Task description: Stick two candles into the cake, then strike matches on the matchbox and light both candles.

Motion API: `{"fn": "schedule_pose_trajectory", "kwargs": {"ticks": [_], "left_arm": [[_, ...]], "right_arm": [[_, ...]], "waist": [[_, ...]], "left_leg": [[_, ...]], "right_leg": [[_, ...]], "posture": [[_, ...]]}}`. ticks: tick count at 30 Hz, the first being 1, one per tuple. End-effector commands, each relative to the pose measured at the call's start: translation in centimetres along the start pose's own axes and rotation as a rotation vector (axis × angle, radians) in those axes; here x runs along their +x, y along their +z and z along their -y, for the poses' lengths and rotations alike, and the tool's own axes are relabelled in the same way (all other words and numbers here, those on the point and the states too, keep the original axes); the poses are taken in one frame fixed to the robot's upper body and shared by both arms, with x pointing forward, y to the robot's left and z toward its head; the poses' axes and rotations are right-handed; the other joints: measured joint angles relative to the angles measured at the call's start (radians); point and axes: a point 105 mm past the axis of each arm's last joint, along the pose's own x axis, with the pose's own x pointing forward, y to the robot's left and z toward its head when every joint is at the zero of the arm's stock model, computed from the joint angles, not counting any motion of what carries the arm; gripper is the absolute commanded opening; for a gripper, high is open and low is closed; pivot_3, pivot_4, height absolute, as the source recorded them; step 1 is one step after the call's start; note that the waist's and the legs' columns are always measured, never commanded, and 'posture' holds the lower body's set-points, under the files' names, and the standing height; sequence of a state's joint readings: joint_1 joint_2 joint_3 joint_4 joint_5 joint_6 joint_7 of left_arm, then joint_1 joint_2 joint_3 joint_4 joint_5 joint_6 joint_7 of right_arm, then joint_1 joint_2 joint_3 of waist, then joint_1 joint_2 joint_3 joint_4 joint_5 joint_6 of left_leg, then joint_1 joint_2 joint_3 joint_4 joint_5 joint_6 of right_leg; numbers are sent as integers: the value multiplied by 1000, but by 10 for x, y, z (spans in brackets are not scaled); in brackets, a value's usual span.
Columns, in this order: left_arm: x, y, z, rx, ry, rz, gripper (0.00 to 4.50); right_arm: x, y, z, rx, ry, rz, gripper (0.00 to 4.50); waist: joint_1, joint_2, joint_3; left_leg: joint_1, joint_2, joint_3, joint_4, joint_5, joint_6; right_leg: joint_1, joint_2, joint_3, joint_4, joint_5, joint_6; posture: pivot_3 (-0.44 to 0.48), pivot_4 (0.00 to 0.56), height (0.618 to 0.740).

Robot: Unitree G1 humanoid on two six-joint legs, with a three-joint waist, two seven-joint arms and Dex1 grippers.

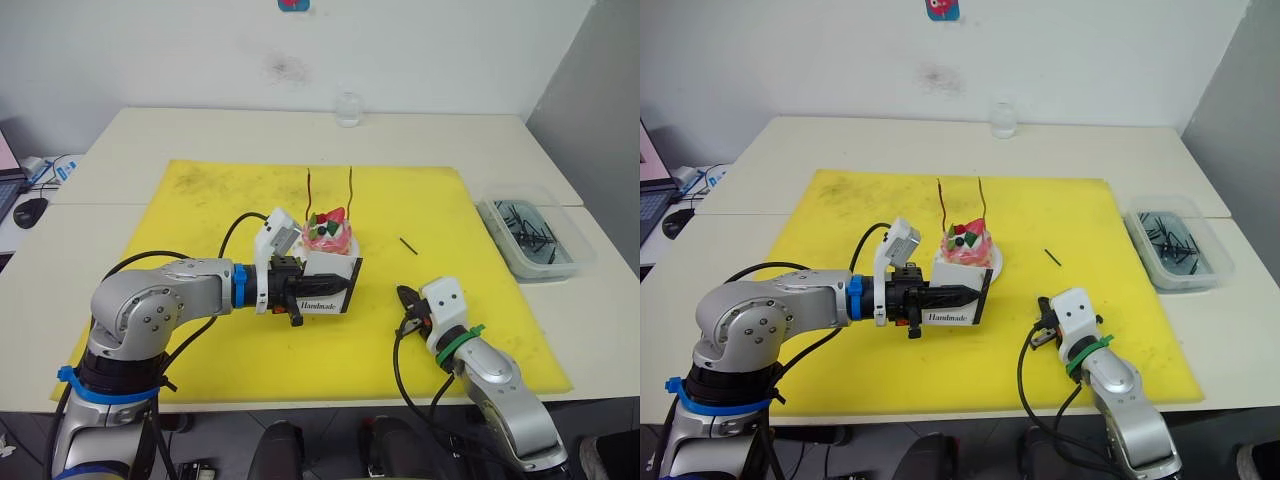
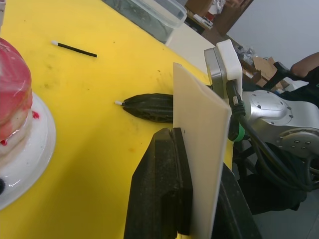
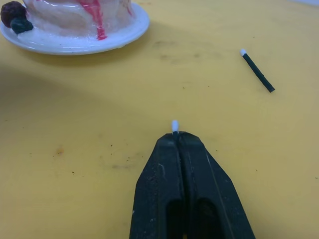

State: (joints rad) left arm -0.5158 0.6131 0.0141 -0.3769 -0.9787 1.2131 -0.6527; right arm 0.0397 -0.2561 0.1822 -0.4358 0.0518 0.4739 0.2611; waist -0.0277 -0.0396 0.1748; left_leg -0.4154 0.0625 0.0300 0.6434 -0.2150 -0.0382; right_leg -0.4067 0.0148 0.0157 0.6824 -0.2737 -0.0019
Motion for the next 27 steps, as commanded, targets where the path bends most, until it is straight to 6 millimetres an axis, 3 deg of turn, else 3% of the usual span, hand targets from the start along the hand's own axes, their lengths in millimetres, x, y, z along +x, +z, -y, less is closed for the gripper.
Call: {"fn": "schedule_pose_trajectory", "kwargs": {"ticks": [1,7,11,14,19,27], "left_arm": [[1,7,5,41,-14,22,0],[2,10,2,6,-9,47,0],[3,15,-2,-40,-23,54,0],[5,21,-4,-72,-43,55,0],[8,23,-4,-104,-79,34,0],[5,26,4,-162,-135,45,0]], "right_arm": [[-3,12,0,3,9,30,19],[-26,55,-1,-100,103,124,19],[-47,93,-8,-388,279,178,19],[-60,115,-20,-505,450,194,19],[-66,120,-36,-568,639,159,19],[-53,123,-40,-617,675,158,19]], "waist": [[0,0,0],[1,0,0],[1,1,1],[1,1,1],[1,0,0],[1,0,0]], "left_leg": [[0,0,0,0,0,0],[-1,0,0,0,0,0],[0,-1,0,1,0,0],[0,-2,0,1,0,0],[0,-2,-1,0,0,0],[-1,-1,-1,0,0,0]], "right_leg": [[0,0,0,0,0,0],[0,0,0,0,0,0],[0,0,-1,0,0,0],[0,1,-1,0,1,1],[0,2,-2,-1,0,-1],[0,1,-1,-1,0,0]], "posture": [[0,150,729],[0,150,729],[0,150,729],[0,150,729],[0,150,729],[0,150,729]]}}
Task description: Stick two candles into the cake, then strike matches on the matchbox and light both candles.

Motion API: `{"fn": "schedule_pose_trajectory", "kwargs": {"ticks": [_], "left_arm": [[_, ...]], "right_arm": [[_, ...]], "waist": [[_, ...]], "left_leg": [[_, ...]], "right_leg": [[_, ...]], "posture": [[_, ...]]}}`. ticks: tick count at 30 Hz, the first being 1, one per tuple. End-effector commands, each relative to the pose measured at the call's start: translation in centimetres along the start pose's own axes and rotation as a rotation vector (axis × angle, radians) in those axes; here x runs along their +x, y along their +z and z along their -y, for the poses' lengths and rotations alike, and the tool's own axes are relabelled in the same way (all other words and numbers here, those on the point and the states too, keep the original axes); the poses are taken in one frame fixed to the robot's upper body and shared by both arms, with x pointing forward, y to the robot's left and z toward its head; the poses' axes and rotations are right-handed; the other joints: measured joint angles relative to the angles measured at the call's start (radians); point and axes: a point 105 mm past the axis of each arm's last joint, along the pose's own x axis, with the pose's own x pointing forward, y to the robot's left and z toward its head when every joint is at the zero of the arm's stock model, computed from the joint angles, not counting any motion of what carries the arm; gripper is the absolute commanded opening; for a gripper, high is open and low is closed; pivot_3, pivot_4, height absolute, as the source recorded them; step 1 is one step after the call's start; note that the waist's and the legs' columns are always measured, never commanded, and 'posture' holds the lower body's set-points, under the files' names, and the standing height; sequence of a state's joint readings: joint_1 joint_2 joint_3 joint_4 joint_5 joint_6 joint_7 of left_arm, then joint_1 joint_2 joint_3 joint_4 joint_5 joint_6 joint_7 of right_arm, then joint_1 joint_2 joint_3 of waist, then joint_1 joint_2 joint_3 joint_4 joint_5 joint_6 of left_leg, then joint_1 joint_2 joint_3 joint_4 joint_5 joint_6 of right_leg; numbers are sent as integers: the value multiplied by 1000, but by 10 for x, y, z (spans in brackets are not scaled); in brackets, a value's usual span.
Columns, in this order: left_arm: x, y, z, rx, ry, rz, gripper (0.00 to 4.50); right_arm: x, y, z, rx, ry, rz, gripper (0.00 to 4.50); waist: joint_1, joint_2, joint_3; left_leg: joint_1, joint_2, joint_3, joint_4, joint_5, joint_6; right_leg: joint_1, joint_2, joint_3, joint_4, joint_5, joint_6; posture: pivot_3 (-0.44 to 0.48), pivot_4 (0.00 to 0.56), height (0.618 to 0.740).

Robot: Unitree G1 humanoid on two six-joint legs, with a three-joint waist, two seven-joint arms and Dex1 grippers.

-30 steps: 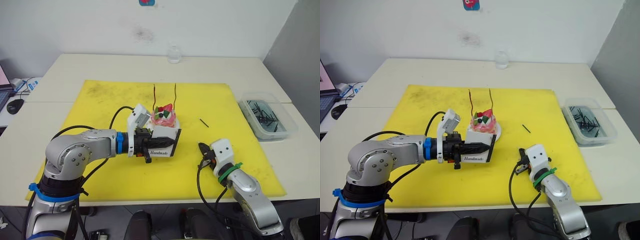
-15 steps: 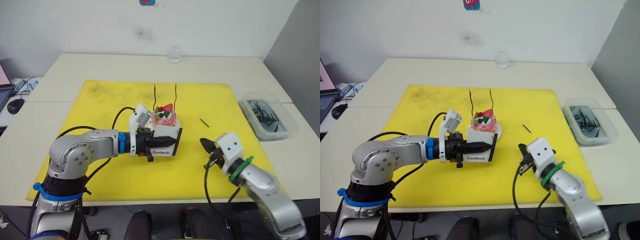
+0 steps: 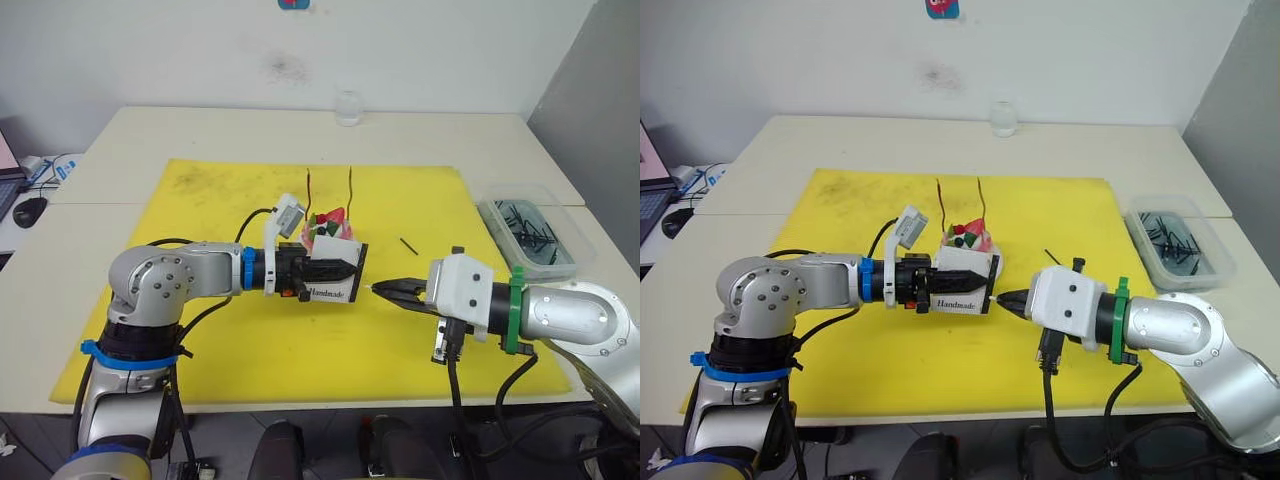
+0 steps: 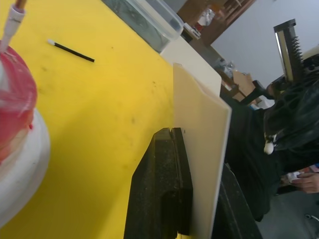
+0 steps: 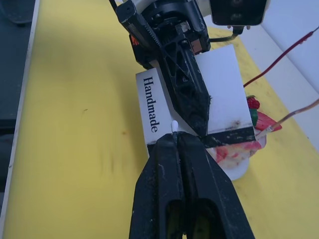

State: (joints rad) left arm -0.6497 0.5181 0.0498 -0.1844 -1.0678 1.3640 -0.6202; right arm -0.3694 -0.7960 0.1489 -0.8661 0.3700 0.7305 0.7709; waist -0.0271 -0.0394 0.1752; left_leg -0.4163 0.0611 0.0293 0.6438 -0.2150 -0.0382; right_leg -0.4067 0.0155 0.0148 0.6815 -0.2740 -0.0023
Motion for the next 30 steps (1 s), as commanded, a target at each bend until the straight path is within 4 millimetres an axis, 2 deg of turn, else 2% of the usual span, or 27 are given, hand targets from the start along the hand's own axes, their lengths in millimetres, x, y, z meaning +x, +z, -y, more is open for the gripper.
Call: {"fn": "schedule_pose_trajectory", "kwargs": {"ticks": [1,9,15,30], "left_arm": [[-6,9,12,16,-47,35,0],[-21,-3,3,-43,16,59,0],[-27,-7,-3,-136,0,87,0],[-26,-7,5,-145,-33,70,0]], "right_arm": [[4,4,2,-42,1,14,19],[5,8,3,-39,22,54,19],[7,7,1,-54,63,44,19],[24,-1,4,-77,67,-8,19]], "waist": [[0,0,0],[0,0,0],[1,0,0],[1,0,0]], "left_leg": [[0,0,0,0,0,0],[0,1,0,0,0,0],[0,1,0,0,0,0],[0,1,0,0,0,0]], "right_leg": [[0,0,0,0,0,0],[0,0,0,0,0,0],[0,-1,0,1,0,0],[0,-1,0,1,0,0]], "posture": [[0,150,729],[0,150,729],[0,150,729],[0,150,729]]}}
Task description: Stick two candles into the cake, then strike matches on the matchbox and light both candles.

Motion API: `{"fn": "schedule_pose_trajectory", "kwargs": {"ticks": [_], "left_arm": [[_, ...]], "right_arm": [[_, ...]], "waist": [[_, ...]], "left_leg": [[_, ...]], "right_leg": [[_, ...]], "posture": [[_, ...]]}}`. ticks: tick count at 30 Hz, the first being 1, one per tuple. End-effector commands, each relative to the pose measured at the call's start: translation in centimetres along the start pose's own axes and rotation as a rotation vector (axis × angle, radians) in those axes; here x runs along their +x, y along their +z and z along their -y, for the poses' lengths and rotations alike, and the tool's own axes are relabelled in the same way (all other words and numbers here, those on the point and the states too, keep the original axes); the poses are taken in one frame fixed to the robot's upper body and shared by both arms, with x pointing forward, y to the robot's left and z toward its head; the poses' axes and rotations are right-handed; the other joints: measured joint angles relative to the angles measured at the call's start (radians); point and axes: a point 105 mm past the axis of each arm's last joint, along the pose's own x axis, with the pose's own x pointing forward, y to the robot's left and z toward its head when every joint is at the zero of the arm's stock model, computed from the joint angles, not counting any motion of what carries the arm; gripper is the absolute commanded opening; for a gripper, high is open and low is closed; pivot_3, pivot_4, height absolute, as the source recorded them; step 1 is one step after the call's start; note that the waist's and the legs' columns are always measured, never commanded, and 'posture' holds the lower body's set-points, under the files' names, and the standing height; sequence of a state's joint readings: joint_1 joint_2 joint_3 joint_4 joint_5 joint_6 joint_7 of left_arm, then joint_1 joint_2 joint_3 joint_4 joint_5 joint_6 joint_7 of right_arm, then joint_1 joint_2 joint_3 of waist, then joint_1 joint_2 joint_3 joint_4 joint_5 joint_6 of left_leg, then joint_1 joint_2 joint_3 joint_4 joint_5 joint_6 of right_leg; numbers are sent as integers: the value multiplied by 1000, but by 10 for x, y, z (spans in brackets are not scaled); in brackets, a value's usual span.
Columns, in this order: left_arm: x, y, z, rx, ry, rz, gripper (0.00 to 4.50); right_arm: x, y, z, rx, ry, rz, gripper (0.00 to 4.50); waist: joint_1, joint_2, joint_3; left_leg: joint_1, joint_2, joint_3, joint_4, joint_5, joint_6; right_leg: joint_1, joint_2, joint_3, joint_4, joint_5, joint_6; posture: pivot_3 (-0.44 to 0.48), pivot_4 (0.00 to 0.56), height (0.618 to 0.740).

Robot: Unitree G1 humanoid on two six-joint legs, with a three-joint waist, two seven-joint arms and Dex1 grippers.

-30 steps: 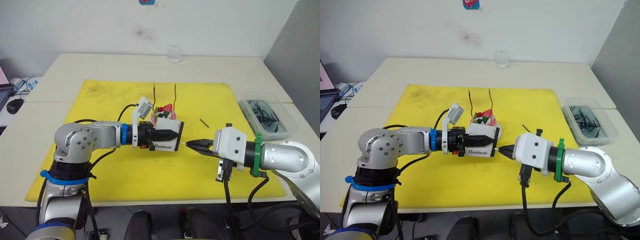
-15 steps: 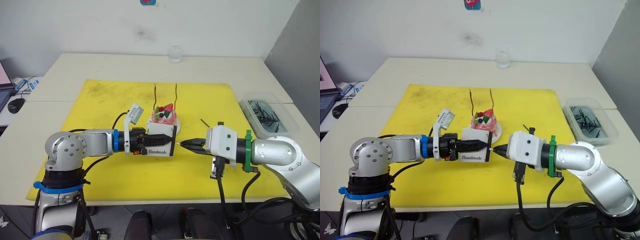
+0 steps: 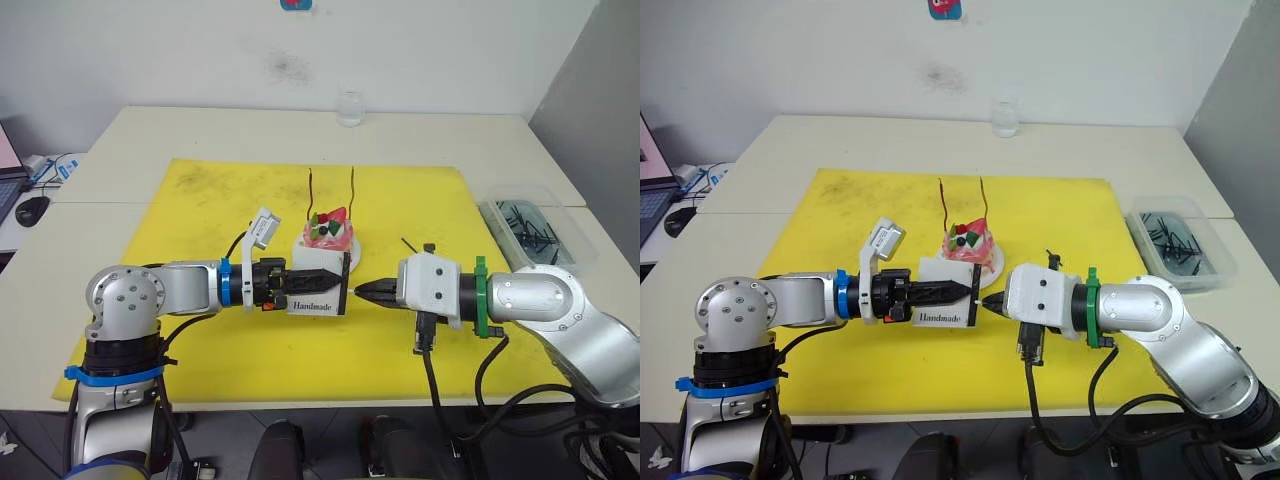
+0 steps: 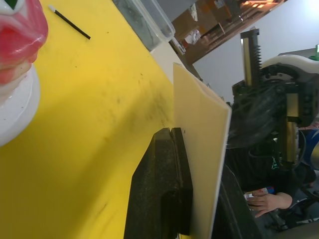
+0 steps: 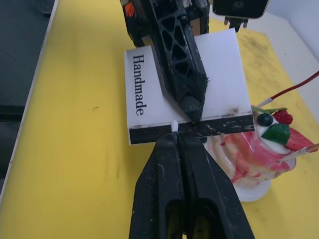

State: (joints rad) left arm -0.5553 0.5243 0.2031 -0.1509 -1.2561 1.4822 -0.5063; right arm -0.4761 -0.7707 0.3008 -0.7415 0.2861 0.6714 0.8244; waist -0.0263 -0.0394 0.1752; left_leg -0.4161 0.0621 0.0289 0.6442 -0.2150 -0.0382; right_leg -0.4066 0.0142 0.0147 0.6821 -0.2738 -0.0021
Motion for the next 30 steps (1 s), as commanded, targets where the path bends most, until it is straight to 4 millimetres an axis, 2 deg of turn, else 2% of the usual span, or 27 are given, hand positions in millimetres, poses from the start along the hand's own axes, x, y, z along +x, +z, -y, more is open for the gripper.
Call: {"fn": "schedule_pose_trajectory", "kwargs": {"ticks": [1,12,22,27,29,30], "left_arm": [[-1,5,10,37,-27,13,0],[0,5,10,38,-27,13,0],[3,3,15,35,-57,7,0],[7,8,21,53,-84,19,0],[6,20,25,99,-84,39,0],[5,31,29,145,-75,58,0]], "right_arm": [[3,6,4,-38,-26,9,19],[8,-4,9,-38,-45,-35,19],[14,-8,4,-64,-14,-54,19],[19,-18,-10,-104,75,-91,19],[19,-26,-24,-139,164,-115,19],[17,-29,-33,-156,217,-122,19]], "waist": [[0,0,0],[0,0,0],[0,0,0],[0,0,0],[0,0,0],[2,-1,0]], "left_leg": [[0,0,0,0,0,0],[0,0,0,0,0,0],[0,0,0,0,0,0],[0,0,0,0,0,0],[0,0,0,0,0,0],[0,0,0,0,0,0]], "right_leg": [[0,0,0,0,0,0],[0,0,0,0,0,0],[0,0,0,0,0,0],[0,0,0,0,0,0],[0,0,0,0,0,0],[0,0,0,0,0,0]], "posture": [[0,150,729],[0,150,729],[0,150,729],[0,150,729],[0,150,729],[0,150,729]]}}
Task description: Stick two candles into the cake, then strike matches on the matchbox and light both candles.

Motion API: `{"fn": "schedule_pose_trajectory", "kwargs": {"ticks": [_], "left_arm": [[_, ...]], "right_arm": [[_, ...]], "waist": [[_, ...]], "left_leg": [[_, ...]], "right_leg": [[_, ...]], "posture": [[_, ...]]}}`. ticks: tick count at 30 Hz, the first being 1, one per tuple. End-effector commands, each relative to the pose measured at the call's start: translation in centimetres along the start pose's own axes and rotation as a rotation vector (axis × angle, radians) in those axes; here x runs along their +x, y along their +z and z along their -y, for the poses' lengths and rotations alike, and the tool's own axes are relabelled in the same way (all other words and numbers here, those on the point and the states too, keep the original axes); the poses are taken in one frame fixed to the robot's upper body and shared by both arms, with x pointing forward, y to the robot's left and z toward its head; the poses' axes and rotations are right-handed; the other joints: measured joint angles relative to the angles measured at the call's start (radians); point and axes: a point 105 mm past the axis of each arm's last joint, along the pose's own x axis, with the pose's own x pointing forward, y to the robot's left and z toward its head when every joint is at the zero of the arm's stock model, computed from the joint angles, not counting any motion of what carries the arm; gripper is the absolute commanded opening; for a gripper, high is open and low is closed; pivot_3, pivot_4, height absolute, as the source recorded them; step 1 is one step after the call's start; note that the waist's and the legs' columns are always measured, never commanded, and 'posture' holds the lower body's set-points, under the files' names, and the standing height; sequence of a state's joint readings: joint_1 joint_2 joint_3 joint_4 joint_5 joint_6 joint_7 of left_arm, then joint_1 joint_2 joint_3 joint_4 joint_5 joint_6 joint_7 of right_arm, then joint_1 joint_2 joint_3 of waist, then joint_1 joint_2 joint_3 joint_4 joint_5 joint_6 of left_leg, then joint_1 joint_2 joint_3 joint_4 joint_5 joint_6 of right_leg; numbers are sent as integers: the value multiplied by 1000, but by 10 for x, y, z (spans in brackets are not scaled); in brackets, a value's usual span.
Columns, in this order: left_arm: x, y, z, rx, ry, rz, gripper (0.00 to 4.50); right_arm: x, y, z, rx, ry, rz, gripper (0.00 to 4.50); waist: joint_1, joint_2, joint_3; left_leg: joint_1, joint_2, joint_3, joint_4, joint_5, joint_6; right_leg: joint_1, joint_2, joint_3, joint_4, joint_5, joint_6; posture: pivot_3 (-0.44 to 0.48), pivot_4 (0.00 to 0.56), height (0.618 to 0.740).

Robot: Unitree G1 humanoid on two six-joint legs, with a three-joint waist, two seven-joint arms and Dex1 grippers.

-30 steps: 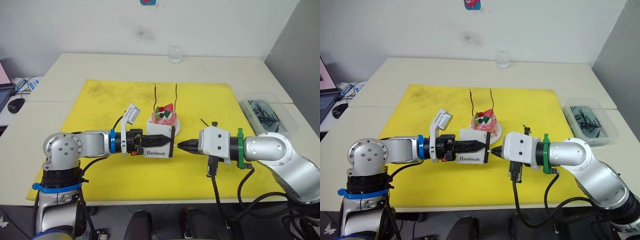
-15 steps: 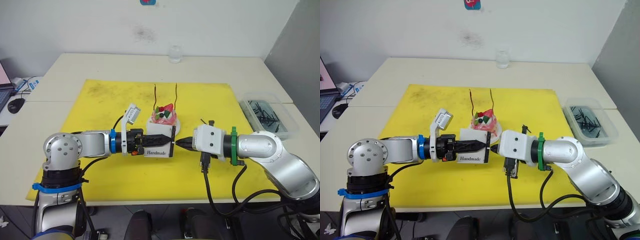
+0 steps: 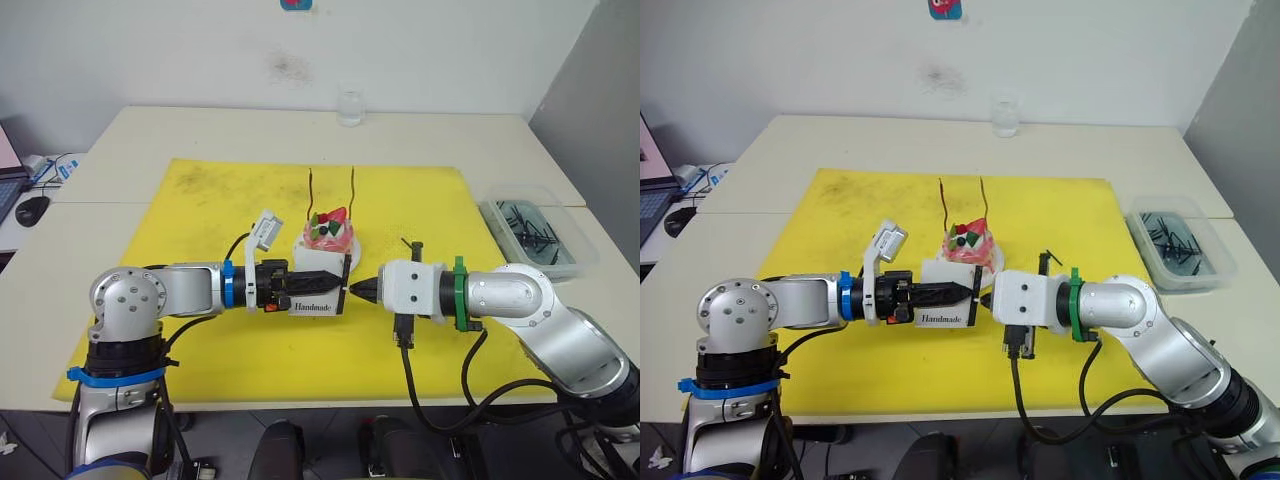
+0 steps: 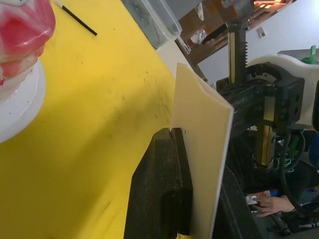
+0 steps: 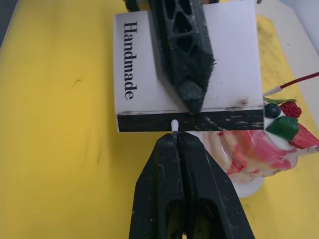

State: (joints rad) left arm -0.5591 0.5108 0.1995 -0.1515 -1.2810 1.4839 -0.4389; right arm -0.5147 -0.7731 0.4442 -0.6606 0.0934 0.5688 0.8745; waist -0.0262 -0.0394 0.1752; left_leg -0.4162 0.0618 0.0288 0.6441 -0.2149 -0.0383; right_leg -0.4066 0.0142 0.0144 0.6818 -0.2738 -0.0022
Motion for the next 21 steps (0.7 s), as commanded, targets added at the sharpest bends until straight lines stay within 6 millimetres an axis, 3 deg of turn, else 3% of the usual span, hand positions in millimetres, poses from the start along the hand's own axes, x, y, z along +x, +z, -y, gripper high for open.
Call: {"fn": "schedule_pose_trajectory", "kwargs": {"ticks": [1,5,7,15,21], "left_arm": [[-3,46,35,200,-89,87,0],[-26,103,51,361,-30,211,0],[-33,110,58,395,-22,216,0],[-39,61,42,319,30,105,0],[-43,34,25,292,109,41,0]], "right_arm": [[2,-6,-36,-45,199,-11,19],[-6,1,-39,-54,224,13,19],[-9,4,-31,-29,190,20,19],[-21,6,-2,73,49,28,19],[-26,5,6,93,19,25,19]], "waist": [[7,-2,1],[14,-1,2],[5,-1,2],[-1,-1,2],[0,-1,2]], "left_leg": [[0,0,0,0,0,0],[0,-2,0,1,0,0],[1,-3,1,0,0,0],[0,2,0,-1,0,0],[0,1,1,0,0,0]], "right_leg": [[0,0,-1,0,0,0],[0,1,-1,0,0,0],[0,2,1,0,0,0],[-1,0,0,0,0,0],[0,-2,0,0,0,0]], "posture": [[0,150,729],[0,150,729],[0,150,729],[0,150,729],[0,150,729]]}}
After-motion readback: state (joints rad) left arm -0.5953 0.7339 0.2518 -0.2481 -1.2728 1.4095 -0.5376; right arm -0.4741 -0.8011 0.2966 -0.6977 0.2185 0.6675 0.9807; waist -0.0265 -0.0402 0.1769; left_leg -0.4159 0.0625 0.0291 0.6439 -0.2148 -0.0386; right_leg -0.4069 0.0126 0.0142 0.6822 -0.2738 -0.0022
